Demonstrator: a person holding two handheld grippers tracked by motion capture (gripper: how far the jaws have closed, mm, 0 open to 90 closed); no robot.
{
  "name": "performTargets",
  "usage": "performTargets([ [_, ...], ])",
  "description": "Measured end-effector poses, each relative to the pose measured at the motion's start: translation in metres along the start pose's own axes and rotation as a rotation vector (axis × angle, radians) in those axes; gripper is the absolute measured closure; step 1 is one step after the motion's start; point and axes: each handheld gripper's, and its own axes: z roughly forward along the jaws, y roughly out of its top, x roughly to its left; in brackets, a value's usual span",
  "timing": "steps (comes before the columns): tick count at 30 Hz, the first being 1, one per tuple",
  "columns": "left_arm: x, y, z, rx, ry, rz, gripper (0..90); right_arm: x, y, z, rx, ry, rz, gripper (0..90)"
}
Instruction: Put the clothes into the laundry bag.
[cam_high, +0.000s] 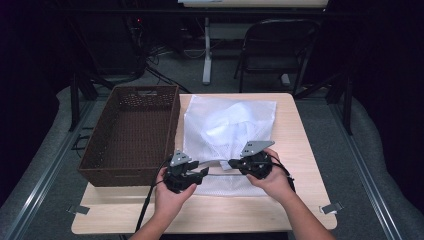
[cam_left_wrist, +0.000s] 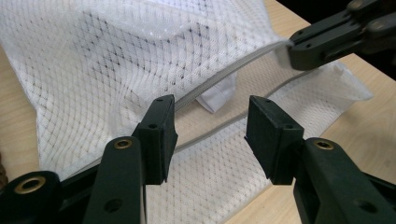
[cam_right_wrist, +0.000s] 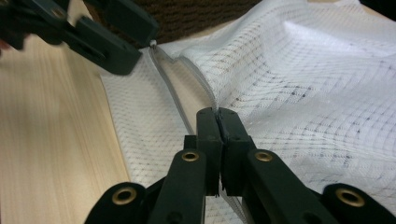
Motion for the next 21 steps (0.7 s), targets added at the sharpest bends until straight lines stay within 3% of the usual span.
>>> performTargets([
  [13, 0.011, -0.004, -0.013, -0.039, 0.024, -0.021, 52.2, -0.002, -0.018, 0.022, 0.085, 0.035, -0.001, 88.2],
  [21, 0.014, -0.006, -0.013, -0.036, 0.028, -0.027, 52.1, -0.001, -0.026, 0.033, 0.142, 0.063, 0.002, 87.8],
])
